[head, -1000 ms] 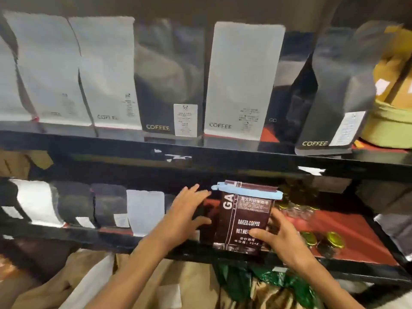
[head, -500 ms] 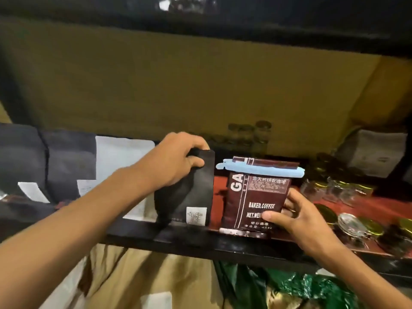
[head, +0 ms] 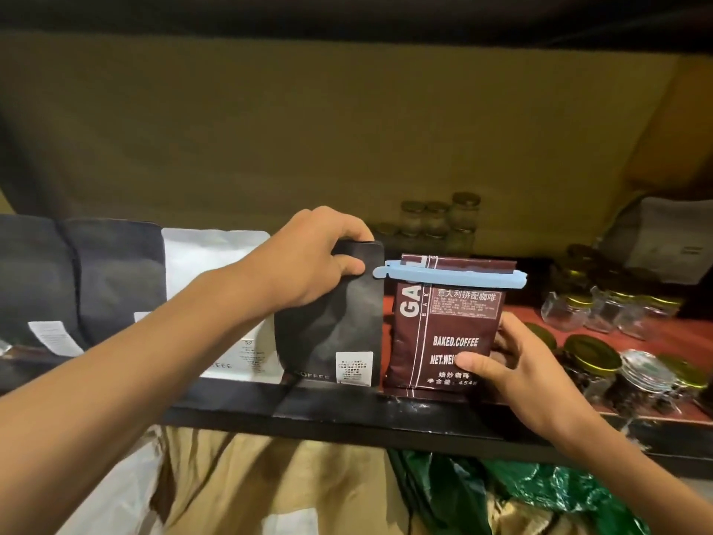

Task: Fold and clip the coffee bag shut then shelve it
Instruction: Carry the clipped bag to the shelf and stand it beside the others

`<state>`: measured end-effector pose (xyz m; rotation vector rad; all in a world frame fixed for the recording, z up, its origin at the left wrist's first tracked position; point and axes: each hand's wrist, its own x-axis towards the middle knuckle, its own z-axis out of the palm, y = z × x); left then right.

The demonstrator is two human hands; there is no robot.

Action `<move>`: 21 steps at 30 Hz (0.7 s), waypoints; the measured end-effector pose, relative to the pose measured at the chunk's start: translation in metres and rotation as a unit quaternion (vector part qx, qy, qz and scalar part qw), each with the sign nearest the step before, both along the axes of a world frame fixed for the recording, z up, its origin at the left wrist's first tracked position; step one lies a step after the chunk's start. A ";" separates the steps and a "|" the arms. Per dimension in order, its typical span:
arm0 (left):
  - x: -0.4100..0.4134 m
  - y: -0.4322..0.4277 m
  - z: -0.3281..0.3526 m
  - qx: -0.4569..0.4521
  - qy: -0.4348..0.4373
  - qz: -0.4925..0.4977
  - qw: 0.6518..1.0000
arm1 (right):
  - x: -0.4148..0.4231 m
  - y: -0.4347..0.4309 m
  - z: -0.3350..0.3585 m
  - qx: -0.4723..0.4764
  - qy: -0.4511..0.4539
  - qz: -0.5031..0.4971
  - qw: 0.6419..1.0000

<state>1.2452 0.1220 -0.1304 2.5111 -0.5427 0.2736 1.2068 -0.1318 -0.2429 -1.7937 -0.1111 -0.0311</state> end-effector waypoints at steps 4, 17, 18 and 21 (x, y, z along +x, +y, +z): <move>0.000 0.000 0.001 0.010 0.003 -0.006 1.000 | -0.006 0.002 -0.001 -0.042 -0.025 -0.005 0.999; -0.004 -0.005 -0.004 0.009 -0.012 0.009 1.000 | -0.042 0.017 0.042 -0.058 -0.057 -0.184 0.979; -0.004 -0.005 -0.004 0.010 -0.009 0.010 1.000 | -0.046 0.016 0.052 -0.129 -0.124 -0.226 0.957; -0.002 -0.005 -0.002 0.021 -0.001 0.012 1.000 | -0.040 0.025 0.073 -0.360 -0.316 -0.191 0.857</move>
